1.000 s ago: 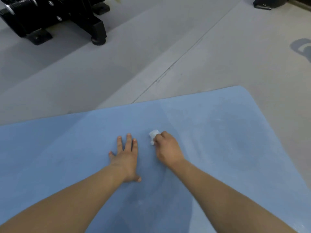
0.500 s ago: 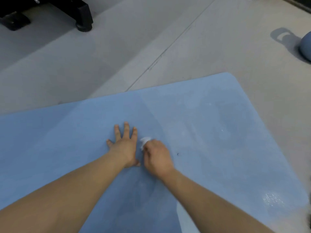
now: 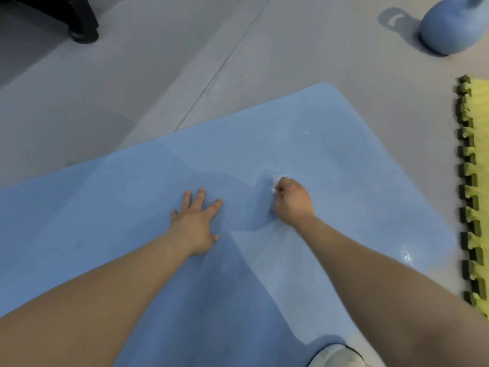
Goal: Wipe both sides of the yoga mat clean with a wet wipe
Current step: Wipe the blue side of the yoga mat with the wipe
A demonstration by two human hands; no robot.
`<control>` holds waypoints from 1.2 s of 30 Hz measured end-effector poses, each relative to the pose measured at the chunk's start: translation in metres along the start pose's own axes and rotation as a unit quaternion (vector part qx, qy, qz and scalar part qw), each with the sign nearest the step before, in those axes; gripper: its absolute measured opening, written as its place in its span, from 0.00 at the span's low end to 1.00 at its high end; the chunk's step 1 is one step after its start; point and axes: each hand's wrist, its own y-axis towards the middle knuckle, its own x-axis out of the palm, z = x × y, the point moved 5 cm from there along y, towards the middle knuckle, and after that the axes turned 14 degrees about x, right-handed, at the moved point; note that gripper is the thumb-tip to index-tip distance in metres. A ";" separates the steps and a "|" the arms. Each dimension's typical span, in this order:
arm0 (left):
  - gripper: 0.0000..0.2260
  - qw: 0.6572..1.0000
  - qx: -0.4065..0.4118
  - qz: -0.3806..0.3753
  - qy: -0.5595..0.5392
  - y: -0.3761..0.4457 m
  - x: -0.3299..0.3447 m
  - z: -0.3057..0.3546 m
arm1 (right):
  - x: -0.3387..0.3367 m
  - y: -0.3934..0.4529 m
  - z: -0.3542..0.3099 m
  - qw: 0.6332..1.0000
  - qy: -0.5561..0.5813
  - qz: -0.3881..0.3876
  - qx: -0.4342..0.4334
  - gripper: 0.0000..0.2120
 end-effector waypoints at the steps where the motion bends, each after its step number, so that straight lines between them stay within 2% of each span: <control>1: 0.42 1.000 0.000 -0.005 0.002 0.000 0.000 0.000 | 0.012 -0.024 -0.020 0.999 0.013 0.000 -0.040 0.09; 3: 0.44 1.000 0.004 -0.019 0.005 0.000 0.002 0.000 | 0.037 -0.084 -0.056 0.991 0.032 -0.014 -0.130 0.08; 5: 0.48 0.999 0.013 -0.042 0.012 0.000 0.002 0.000 | 0.057 -0.135 -0.074 0.981 0.028 -0.055 -0.183 0.06; 7: 0.53 0.997 0.021 -0.066 0.030 -0.002 0.001 -0.001 | 0.066 -0.146 -0.075 0.975 0.026 -0.072 -0.208 0.07; 9: 0.58 0.996 0.024 -0.074 0.045 -0.004 0.000 -0.002 | 0.062 -0.129 -0.064 0.972 0.018 -0.070 -0.225 0.13; 10: 0.59 0.996 0.025 -0.071 0.049 -0.004 -0.001 -0.002 | 0.055 -0.115 -0.053 0.976 0.020 -0.053 -0.213 0.16; 12: 0.59 0.996 0.025 -0.065 0.047 -0.004 0.000 -0.002 | 0.030 -0.080 -0.017 0.991 0.022 0.005 -0.135 0.18; 14: 0.58 0.997 0.027 -0.058 0.045 -0.004 0.000 -0.003 | 0.005 -0.050 0.027 0.999 -0.005 0.041 -0.014 0.14; 16: 0.58 0.997 0.027 -0.054 0.043 -0.004 0.000 -0.004 | -0.010 -0.036 0.053 0.995 -0.019 0.039 0.087 0.09; 18: 0.59 0.998 0.028 -0.053 0.037 -0.003 0.000 -0.004 | -0.010 -0.044 0.042 0.993 -0.023 0.050 0.105 0.09; 21: 0.59 0.998 0.027 -0.051 0.031 -0.002 -0.001 -0.005 | 0.020 -0.097 -0.004 0.998 0.010 0.066 -0.013 0.11; 25: 0.59 0.998 0.031 -0.045 0.036 -0.002 0.000 -0.006 | 0.061 -0.186 -0.047 0.987 0.013 -0.034 -0.159 0.10; 28: 0.59 0.998 0.028 -0.042 0.035 -0.002 0.000 -0.008 | 0.054 -0.171 -0.036 0.976 -0.014 -0.060 -0.211 0.11; 30: 0.59 0.998 0.025 -0.043 0.034 -0.001 0.000 -0.009 | 0.035 -0.130 -0.001 0.986 -0.014 -0.008 -0.168 0.16; 32: 0.59 0.998 0.024 -0.046 0.034 0.000 0.000 -0.008 | -0.002 -0.088 0.049 0.997 0.015 0.064 -0.039 0.15; 34: 0.59 0.998 0.021 -0.048 0.036 0.000 0.001 -0.007 | -0.023 -0.065 0.091 0.993 0.024 0.054 0.106 0.09; 36: 0.60 0.998 0.017 -0.052 0.033 0.000 0.001 -0.006 | -0.022 -0.065 0.094 0.990 0.018 0.041 0.137 0.06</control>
